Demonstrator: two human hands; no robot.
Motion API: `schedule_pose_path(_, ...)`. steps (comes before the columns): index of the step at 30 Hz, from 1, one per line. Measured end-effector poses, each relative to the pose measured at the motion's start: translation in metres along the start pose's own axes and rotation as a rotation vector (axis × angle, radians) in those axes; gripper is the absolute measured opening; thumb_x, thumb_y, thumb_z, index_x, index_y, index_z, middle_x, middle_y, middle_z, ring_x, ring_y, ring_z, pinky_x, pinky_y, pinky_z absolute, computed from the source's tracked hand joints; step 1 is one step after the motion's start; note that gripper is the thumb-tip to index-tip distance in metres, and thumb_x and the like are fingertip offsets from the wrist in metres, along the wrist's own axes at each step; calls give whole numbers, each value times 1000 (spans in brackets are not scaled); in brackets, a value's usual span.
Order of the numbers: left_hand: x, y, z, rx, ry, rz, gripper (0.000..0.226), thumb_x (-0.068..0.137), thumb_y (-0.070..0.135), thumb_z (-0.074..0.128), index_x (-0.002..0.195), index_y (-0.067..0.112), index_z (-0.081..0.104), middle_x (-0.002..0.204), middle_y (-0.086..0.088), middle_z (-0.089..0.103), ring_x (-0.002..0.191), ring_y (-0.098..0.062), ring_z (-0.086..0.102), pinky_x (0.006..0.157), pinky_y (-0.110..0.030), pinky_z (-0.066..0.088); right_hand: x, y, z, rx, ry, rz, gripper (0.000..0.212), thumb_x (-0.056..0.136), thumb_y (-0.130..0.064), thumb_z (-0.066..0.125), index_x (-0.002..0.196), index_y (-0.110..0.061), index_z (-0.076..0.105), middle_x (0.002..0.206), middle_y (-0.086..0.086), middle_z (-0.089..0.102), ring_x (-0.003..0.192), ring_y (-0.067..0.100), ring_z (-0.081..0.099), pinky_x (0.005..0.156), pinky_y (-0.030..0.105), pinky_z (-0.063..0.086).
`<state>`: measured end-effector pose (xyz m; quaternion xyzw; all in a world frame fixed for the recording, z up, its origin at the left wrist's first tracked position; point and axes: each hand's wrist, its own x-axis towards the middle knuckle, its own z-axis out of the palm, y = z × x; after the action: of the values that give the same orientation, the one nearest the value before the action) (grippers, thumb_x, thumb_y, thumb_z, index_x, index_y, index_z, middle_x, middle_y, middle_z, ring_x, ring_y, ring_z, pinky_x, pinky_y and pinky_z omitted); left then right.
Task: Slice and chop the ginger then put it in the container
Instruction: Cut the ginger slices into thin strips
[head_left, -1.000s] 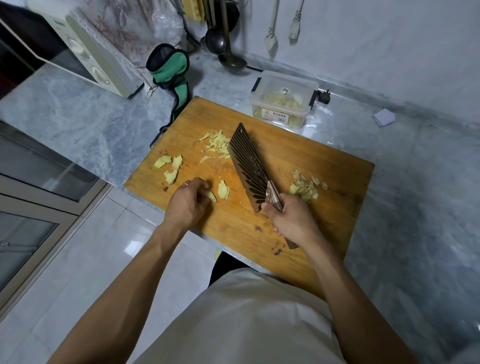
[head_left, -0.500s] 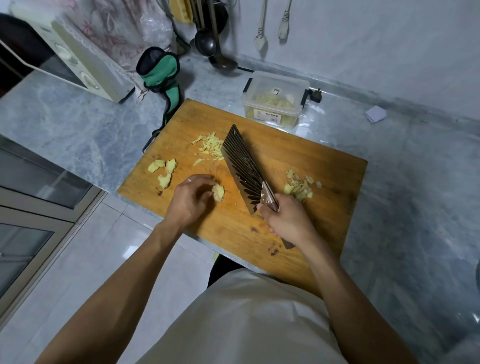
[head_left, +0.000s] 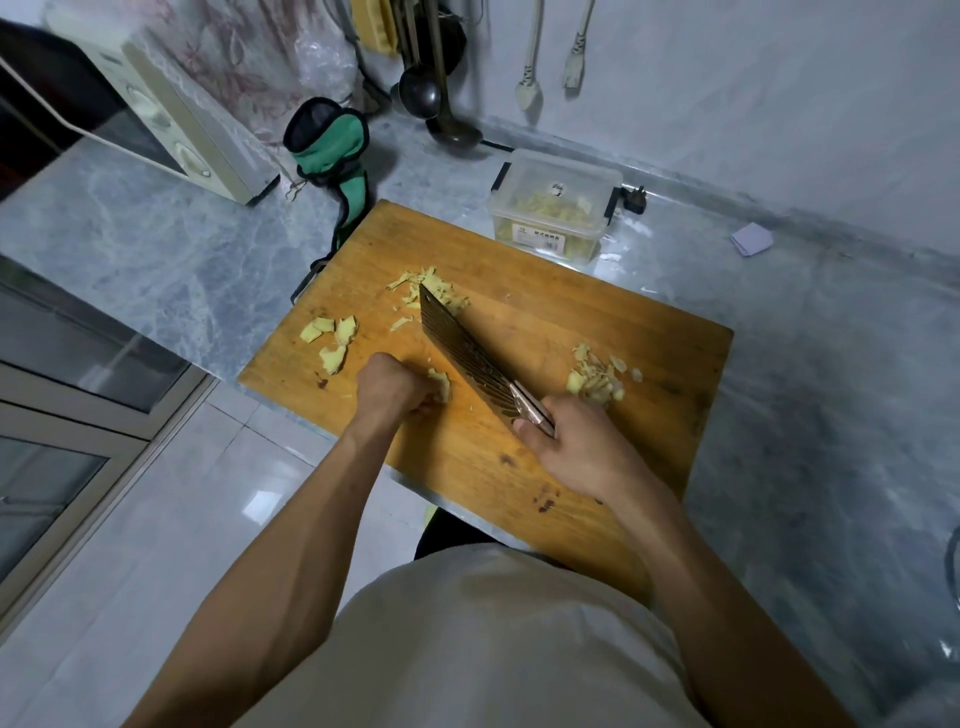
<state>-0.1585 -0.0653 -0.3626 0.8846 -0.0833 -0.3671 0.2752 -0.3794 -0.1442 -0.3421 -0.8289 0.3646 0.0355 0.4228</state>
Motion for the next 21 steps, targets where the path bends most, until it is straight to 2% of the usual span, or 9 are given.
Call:
schedule_pose_path(3,-6,-1,6,-166,-46,-114,26,77,7,82,61,0,63,63,-17,65,38,-17,60,39,-27,54,2,-3,-1,-38,-18,-57,34,102,-39,55,73,-22,48,79,5,57,63,15,54,51,27,34)
schedule_pose_path(5,-10,-6,11,-269,-27,-163,28,79,7,80,60,1,60,60,-14,61,36,-17,56,35,-24,49,2,-6,-1,-85,-39,-103,36,102,-37,54,70,-23,45,71,2,54,60,14,51,50,28,33)
schedule_pose_path(8,-13,-15,15,-376,14,-218,27,81,8,79,61,1,63,59,-13,61,42,-19,58,37,-24,51,1,-7,-4,-128,-74,-145,37,102,-36,55,68,-23,44,65,-3,51,55,14,50,49,31,38)
schedule_pose_path(10,-16,-22,16,-414,21,-249,26,80,8,80,62,1,64,60,-13,62,43,-19,59,39,-25,53,0,-4,-9,-129,-116,-164,35,101,-37,56,71,-21,48,65,-3,53,57,17,55,51,39,46)
schedule_pose_path(12,-22,-30,15,-416,37,-245,25,80,10,81,63,1,64,63,-13,64,49,-21,60,45,-27,56,0,-1,-12,-148,-150,-185,35,101,-39,56,74,-17,52,64,-2,54,55,17,53,52,42,46)
schedule_pose_path(15,-31,-41,17,-427,83,-179,22,81,14,80,70,0,68,68,-14,67,56,-24,61,57,-31,58,3,2,-12,-157,-150,-223,36,100,-38,57,76,-12,54,65,3,56,54,21,54,51,44,45)
schedule_pose_path(18,-37,-49,17,-406,131,-61,17,83,20,80,83,4,73,74,-9,71,60,-20,65,65,-32,60,6,3,-15,-183,-114,-242,37,101,-37,56,81,-7,58,68,7,60,58,26,58,53,46,47)
schedule_pose_path(21,-41,-60,16,-165,242,179,13,85,22,77,92,12,72,88,4,70,81,-12,64,80,-26,53,6,4,-18,-227,-102,-244,35,101,-38,56,82,-9,59,67,3,57,58,21,57,54,44,48)
